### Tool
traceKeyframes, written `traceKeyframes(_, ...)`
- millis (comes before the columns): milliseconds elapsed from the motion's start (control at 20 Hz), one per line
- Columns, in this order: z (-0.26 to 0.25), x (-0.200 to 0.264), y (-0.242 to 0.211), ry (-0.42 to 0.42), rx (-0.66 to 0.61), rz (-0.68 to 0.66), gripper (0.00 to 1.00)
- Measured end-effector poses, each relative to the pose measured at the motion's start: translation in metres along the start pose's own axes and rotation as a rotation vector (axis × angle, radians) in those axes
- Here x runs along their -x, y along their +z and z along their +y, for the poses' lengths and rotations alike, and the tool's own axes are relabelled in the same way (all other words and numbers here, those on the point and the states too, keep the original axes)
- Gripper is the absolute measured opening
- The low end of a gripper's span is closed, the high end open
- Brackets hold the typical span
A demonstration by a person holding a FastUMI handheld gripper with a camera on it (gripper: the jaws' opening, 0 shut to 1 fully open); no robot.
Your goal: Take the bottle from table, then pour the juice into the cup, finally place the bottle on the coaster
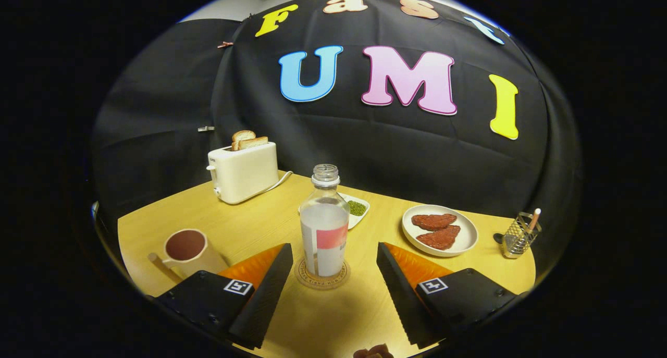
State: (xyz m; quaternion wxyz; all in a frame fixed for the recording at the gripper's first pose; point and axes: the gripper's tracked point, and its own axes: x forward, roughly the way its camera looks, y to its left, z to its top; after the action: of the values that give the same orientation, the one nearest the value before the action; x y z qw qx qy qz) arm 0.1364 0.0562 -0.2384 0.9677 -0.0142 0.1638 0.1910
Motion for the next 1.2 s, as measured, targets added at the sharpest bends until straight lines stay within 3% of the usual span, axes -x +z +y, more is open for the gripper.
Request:
traceKeyframes(250,-0.030,0.083,0.043,-0.114,0.115,-0.090,0.97)
traceKeyframes(350,-0.032,0.113,0.061,-0.114,0.072,-0.102,0.98)
traceKeyframes(600,-0.062,0.191,0.100,-0.281,0.043,-0.139,0.98)
traceKeyframes(800,-0.055,0.247,0.111,-0.349,-0.062,-0.165,0.97)
traceKeyframes(1200,-0.045,0.293,0.108,-0.463,-0.125,-0.207,0.97)
